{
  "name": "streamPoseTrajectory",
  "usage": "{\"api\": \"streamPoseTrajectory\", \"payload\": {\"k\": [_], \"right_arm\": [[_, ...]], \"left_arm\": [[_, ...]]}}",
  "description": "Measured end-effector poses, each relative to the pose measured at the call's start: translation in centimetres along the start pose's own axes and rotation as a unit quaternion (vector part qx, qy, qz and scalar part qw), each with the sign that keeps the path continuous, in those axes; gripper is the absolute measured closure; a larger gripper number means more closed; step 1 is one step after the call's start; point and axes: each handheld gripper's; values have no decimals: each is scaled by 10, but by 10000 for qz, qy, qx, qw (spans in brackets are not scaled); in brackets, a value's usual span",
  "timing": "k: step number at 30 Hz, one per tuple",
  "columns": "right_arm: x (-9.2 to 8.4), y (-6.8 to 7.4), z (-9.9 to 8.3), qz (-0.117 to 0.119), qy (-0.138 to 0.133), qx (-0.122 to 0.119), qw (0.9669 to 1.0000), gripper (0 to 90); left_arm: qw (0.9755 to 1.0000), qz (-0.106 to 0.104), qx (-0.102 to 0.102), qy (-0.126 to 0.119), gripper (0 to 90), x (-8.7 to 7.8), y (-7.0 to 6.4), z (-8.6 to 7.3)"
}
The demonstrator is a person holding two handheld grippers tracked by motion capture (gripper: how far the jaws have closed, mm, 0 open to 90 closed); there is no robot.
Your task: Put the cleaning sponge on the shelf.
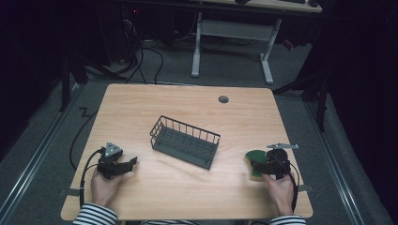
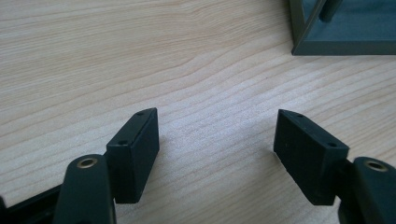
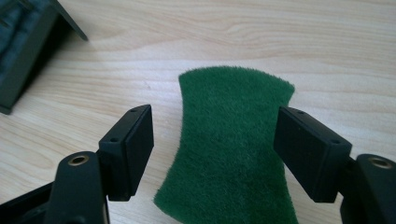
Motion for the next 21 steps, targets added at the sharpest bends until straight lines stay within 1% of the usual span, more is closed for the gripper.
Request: {"api": "streamPoseTrajectory", "payload": {"k": [2,4,6,7,9,10,13,17,21], "right_arm": [[3,-1,0,-27,104,44,9999,265],[4,-2,0,-53,193,79,9998,250],[6,-2,2,-132,297,58,9995,243],[7,-2,3,-158,363,44,9992,239],[9,-2,6,-108,529,44,9985,225],[11,-2,8,-131,620,31,9980,222],[14,-3,11,-167,774,56,9968,214],[19,-3,12,-252,929,92,9953,212],[24,-4,11,-240,1062,157,9939,217]], "left_arm": [[10000,29,-44,-3,315,0,0,0],[9999,108,5,19,310,0,-3,0],[9999,154,55,31,306,0,-4,0],[9999,149,56,39,304,0,-4,0],[9999,112,8,29,304,0,-3,0],[9999,103,-1,24,304,0,-2,0],[10000,79,-31,24,304,0,-1,0],[10000,68,-69,9,304,-1,-1,-1],[9999,82,-54,16,304,-1,-1,0]]}}
Point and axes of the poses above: each handheld gripper's, and its own axes: x roughly forward along the jaws, z roughly out of its top, y roughly to its left, and after that the axes turned 1 degree about -y, right-handed
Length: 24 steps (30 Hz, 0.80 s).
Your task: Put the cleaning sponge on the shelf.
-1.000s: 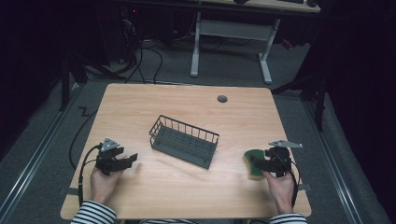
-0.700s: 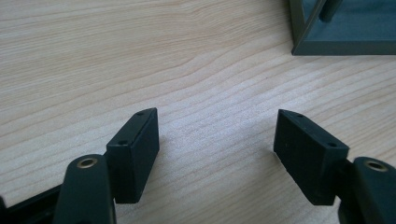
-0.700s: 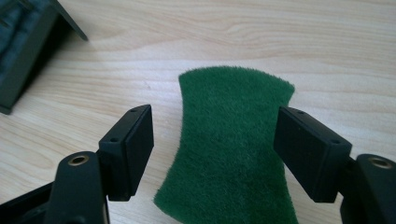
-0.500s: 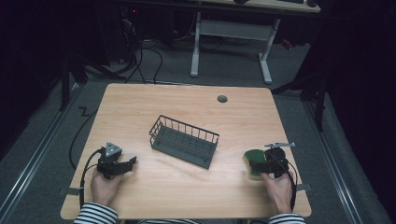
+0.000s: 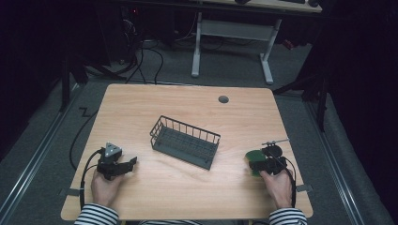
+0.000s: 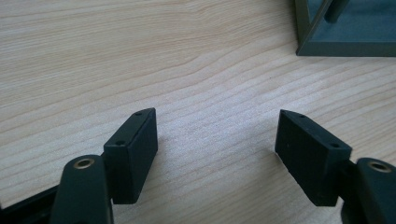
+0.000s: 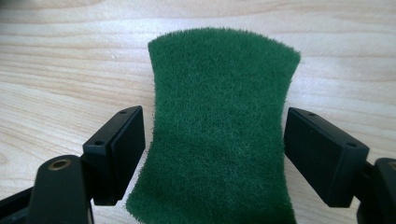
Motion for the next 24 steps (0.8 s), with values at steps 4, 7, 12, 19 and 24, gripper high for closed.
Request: {"api": "streamPoseTrajectory", "payload": {"k": [4,7,12,19,24], "right_arm": [[4,-1,0,47,85,45,9999,245],[6,-1,0,61,93,47,9999,268],[4,-2,1,118,112,92,9998,284],[0,-5,-2,178,-74,179,9997,289],[-10,-3,-1,258,-243,172,9992,289]], "left_arm": [[10000,-10,-39,-15,303,0,1,0],[10000,-5,-50,-19,303,0,1,0],[10000,-3,-44,-14,297,0,0,0],[10000,10,-4,10,288,0,0,0],[10000,21,11,8,284,1,-1,0]]}}
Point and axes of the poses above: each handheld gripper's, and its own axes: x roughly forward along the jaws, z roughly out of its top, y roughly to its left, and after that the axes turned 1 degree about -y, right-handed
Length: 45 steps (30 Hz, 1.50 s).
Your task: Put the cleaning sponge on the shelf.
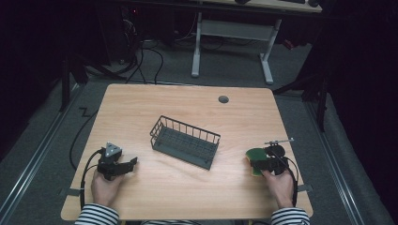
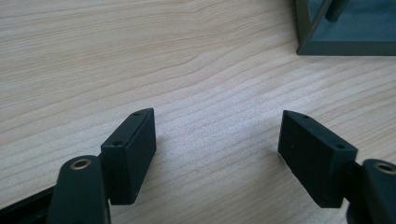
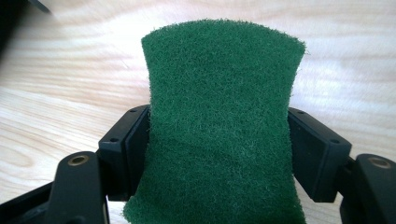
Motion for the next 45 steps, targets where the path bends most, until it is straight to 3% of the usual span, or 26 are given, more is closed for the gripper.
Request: {"api": "streamPoseTrajectory", "payload": {"k": [11,19,27,35,45], "right_arm": [[-21,8,12,166,-358,-198,9990,289],[-35,15,22,409,-571,-294,9971,290],[-52,30,43,525,-753,-599,9940,292],[-67,56,68,681,-898,-1005,9885,293],[-67,107,99,917,-954,-1649,9774,293]], "left_arm": [[10000,-25,-6,5,281,0,1,0],[10000,-7,78,47,270,0,-1,0],[10000,-4,90,36,262,1,-2,0],[9999,16,127,48,258,1,-3,0],[9999,16,127,49,259,1,-3,0]]}}
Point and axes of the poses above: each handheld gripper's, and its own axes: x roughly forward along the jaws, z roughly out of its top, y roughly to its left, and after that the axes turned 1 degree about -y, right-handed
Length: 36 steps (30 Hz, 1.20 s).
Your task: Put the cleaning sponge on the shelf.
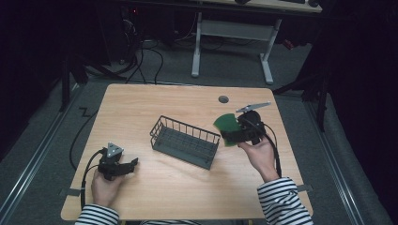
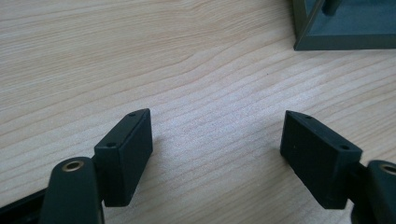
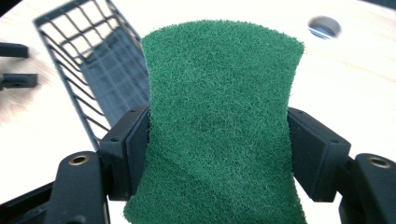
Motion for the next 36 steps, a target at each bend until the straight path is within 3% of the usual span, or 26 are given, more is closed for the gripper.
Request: {"api": "streamPoseTrajectory", "payload": {"k": [6,11,17,21,25,36], "right_arm": [[23,22,20,105,101,-341,9993,292],[48,32,26,232,242,-390,9987,292],[68,40,27,99,438,-538,9975,291],[75,42,24,171,454,-512,9975,289],[77,46,22,81,524,-660,9964,287],[79,49,19,116,561,-769,9954,279]], "left_arm": [[10000,0,0,-1,260,0,0,0],[10000,-1,-1,-2,260,0,0,0],[10000,-1,0,-3,260,0,0,0],[10000,0,0,-3,260,0,0,0],[10000,1,1,-3,260,0,0,0],[10000,4,3,-1,260,0,0,0]]}}
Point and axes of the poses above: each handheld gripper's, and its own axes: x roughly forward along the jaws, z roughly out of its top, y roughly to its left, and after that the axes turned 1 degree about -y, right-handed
